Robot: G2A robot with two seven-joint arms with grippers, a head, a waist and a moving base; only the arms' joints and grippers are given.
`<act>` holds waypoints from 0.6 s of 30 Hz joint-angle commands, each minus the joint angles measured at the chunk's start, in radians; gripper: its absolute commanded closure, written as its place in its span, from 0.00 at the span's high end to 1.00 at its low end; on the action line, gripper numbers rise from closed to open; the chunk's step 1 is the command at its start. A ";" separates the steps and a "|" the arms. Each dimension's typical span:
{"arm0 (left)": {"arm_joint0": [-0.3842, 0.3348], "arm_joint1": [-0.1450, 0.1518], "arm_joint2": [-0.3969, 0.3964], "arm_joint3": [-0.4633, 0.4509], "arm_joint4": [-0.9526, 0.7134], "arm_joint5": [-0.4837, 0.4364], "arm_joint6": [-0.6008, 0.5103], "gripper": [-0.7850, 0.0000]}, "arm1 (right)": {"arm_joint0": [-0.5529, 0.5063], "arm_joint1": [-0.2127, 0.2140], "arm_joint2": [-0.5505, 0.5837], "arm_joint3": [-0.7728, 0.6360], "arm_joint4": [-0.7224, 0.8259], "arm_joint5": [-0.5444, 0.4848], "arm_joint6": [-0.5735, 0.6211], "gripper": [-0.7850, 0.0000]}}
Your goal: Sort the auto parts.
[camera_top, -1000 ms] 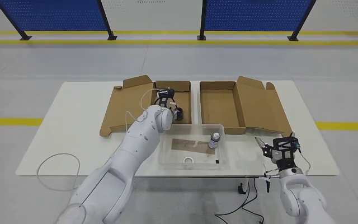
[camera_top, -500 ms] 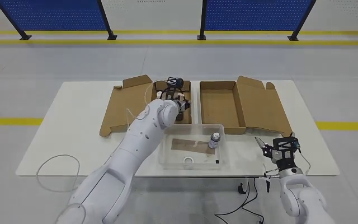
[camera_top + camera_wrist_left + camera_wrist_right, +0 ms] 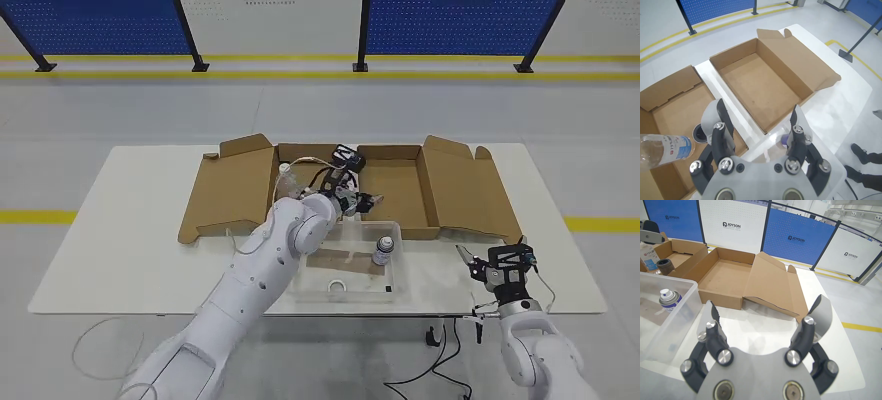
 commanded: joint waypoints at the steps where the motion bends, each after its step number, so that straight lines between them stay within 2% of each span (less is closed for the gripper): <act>1: 0.043 0.009 -0.003 -0.074 0.013 -0.035 -0.015 0.84 | 0.000 0.000 0.000 0.000 0.000 0.000 0.000 1.00; 5: 0.126 0.025 0.002 -0.184 0.047 -0.104 -0.045 0.86 | 0.000 0.000 0.000 0.000 0.000 0.000 0.000 1.00; 7: 0.159 0.030 0.004 -0.215 0.038 -0.133 -0.059 0.75 | 0.000 0.000 0.000 0.000 0.000 0.000 0.000 1.00; 8: 0.176 0.032 0.009 -0.228 0.040 -0.148 -0.067 0.73 | 0.000 0.000 0.000 0.000 0.000 0.000 0.000 1.00; 13: 0.209 0.035 0.030 -0.246 0.031 -0.172 -0.082 0.71 | 0.000 0.000 0.000 0.000 0.000 0.000 0.000 1.00; 18: 0.208 0.034 0.054 -0.209 0.060 -0.164 -0.096 0.67 | 0.000 0.000 0.000 0.000 0.000 0.000 0.000 1.00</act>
